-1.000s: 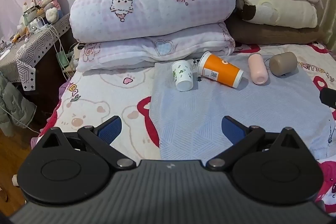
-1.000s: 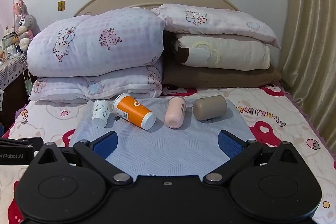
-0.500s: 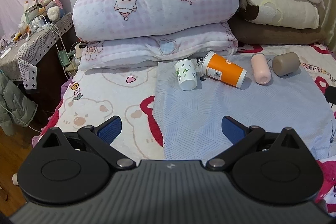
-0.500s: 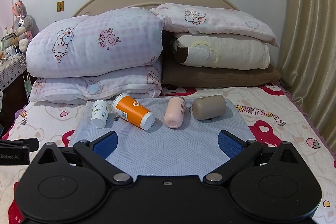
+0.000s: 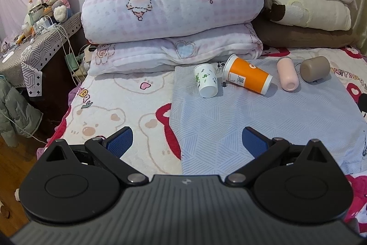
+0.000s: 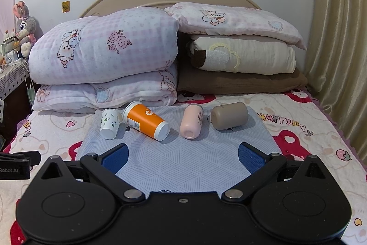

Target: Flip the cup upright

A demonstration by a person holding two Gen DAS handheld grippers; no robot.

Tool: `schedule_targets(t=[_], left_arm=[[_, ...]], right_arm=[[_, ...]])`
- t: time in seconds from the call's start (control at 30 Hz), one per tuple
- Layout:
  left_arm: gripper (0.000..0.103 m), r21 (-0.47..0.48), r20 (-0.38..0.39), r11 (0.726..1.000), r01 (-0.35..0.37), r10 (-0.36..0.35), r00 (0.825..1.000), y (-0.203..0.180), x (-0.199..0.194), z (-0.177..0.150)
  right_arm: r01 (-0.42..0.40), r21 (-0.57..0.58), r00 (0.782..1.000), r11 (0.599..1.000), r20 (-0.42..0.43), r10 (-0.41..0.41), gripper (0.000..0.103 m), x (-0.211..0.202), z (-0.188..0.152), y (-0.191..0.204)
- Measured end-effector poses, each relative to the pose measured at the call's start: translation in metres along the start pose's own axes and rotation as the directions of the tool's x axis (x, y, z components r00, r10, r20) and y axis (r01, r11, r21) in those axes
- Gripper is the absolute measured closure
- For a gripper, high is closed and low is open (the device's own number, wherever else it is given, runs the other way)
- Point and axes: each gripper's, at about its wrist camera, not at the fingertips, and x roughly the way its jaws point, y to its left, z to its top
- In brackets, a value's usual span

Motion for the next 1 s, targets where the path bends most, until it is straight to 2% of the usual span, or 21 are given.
schedule_targets(t=[1.0], left_arm=[[0.000,0.000,0.005,1.000,0.010,-0.010,1.000,-0.0010,-0.0004,-0.0002]], right_arm=[[-0.002,0.001,1.000,1.000,0.003,0.002,0.000,-0.0002,-0.0015,0.0047]])
